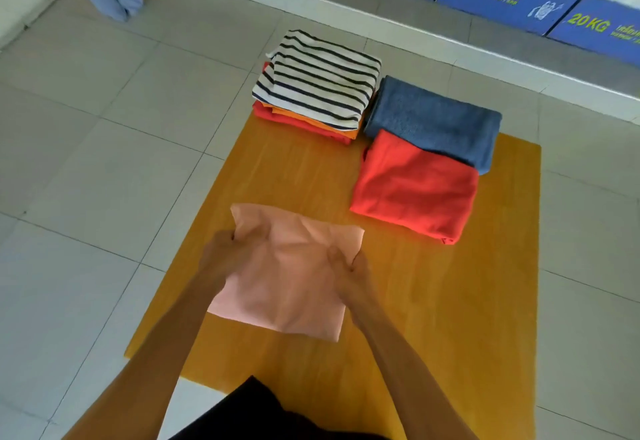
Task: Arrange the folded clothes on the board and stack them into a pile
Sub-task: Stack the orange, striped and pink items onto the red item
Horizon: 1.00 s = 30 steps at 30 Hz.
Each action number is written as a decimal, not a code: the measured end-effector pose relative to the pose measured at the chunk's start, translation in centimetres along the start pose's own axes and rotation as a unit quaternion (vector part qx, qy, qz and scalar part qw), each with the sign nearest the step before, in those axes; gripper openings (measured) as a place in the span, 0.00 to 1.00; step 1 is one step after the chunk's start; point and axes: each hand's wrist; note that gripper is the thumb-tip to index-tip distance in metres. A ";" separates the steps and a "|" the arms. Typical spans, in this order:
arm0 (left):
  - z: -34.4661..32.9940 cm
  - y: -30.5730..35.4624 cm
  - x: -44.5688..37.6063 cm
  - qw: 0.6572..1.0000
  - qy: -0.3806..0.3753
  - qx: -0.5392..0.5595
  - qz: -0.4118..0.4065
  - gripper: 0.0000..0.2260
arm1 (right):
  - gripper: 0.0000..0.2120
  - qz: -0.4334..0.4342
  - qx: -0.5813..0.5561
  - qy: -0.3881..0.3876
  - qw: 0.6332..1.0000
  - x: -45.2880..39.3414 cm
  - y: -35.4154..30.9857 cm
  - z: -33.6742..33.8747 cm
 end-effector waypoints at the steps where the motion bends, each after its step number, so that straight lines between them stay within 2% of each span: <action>1: 0.3 0.4 -0.6 1.000 -0.002 0.004 -0.013 0.24 | 0.03 0.004 -0.004 0.001 1.000 -0.4 -0.7 0.1; 6: 3.4 6.2 -3.9 0.996 0.040 0.022 -0.083 0.21 | 0.06 0.072 0.003 0.009 0.997 -4.5 -7.4 -0.6; 10: 7.4 13.3 -6.9 0.984 0.087 0.038 -0.153 0.20 | 0.12 0.131 0.006 0.012 0.991 -8.6 -14.7 -1.9; 16: 11.3 24.9 -14.3 0.950 0.207 0.015 -0.232 0.23 | 0.12 0.170 0.008 0.055 0.984 -17.6 -24.9 -3.9; 18: 11.6 27.7 -17.1 0.943 0.225 0.014 -0.245 0.25 | 0.13 0.181 0.014 0.074 0.981 -21.1 -26.9 -4.4; 21: 11.2 30.4 -21.5 0.944 0.226 -0.011 -0.239 0.29 | 0.18 0.171 0.024 0.103 0.980 -25.9 -28.3 -4.5; 24: 8.9 30.4 -25.2 0.953 0.209 -0.056 -0.213 0.28 | 0.23 0.115 0.055 0.120 0.985 -29.7 -26.5 -4.2; 28: 5.7 28.4 -28.0 0.966 0.196 -0.059 -0.162 0.30 | 0.21 0.074 0.082 0.115 0.987 -31.7 -23.9 -3.8; 30: 5.7 28.3 -28.5 0.968 0.188 -0.050 -0.156 0.31 | 0.24 0.072 0.072 0.108 0.989 -32.2 -23.9 -3.6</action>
Point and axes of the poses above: each hand's wrist, its own x-axis away from the middle knuckle, its own z-axis out of the back of the hand, y = z × x, and after that the axes turned 10 degrees about -x, right-handed
